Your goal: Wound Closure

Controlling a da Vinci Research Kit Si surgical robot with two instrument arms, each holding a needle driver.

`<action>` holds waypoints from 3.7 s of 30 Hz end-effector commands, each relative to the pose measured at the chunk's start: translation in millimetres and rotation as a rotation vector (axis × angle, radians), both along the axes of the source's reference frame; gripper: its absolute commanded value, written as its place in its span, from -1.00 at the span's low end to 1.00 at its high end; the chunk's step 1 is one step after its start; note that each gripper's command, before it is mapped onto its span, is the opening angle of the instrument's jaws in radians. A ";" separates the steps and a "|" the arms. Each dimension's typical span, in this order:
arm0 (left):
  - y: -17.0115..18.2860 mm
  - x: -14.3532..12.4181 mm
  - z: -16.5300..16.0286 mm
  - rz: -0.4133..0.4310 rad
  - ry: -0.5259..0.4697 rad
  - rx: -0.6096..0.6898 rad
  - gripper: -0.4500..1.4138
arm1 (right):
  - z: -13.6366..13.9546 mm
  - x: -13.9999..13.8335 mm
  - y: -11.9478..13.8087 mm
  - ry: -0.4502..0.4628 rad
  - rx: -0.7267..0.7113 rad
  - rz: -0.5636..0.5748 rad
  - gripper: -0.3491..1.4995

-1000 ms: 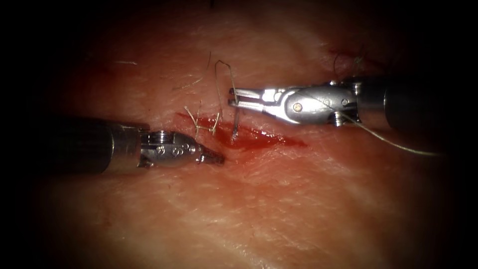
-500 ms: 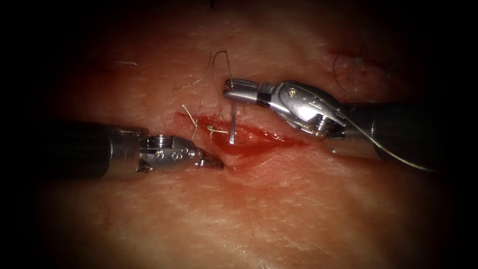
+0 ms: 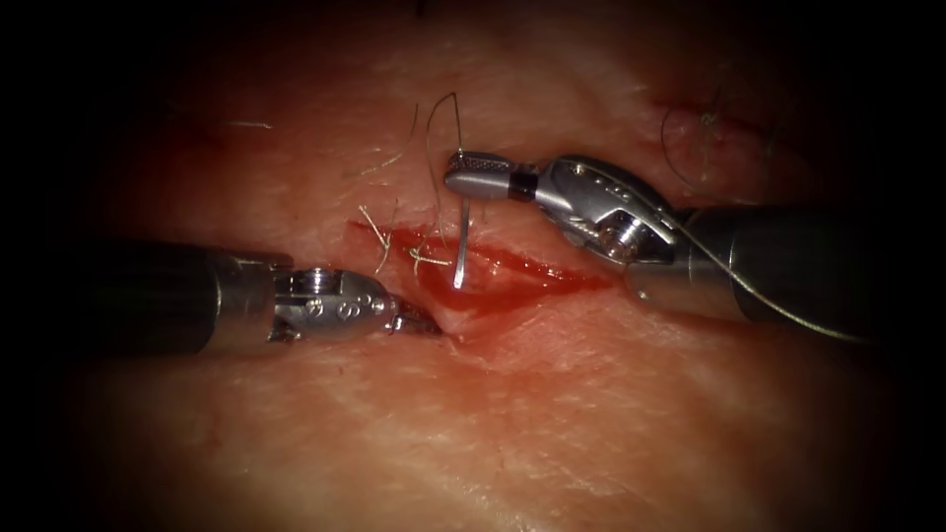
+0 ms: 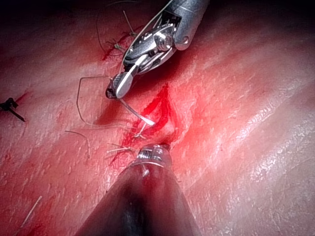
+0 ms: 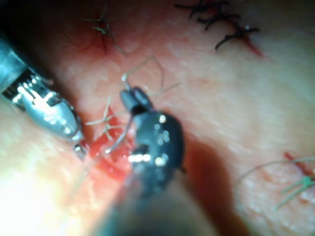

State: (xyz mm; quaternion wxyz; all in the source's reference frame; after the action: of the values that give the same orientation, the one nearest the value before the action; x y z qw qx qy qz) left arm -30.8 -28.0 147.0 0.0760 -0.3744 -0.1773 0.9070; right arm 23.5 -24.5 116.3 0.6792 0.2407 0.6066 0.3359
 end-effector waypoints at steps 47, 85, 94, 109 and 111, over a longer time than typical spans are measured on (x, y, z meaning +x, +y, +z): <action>-1.4 0.7 -2.7 0.091 -0.088 -0.201 -0.30 | 4.1 -10.1 -3.9 -0.226 0.127 -0.189 0.89; -1.0 -3.6 -4.5 0.045 -0.250 -0.188 -1.00 | 5.7 -9.5 -6.4 -0.176 0.107 -0.226 0.80; -3.2 -4.6 -12.8 -0.043 -0.391 0.132 -1.00 | 4.9 -9.8 -6.6 -0.171 0.110 -0.232 0.80; -5.0 -3.3 -27.8 -0.032 -0.555 0.313 -1.00 | 4.8 -9.8 -6.7 -0.171 0.111 -0.232 0.80; -4.1 -3.1 -29.5 -0.043 -0.559 0.220 -1.00 | 4.8 -9.7 -6.7 -0.171 0.111 -0.232 0.80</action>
State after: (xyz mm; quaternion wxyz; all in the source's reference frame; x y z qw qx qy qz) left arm -33.2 -31.2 116.3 0.0828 -0.6062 -0.2651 0.7452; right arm 13.1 -30.9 120.5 0.7486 0.3163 0.4949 0.3076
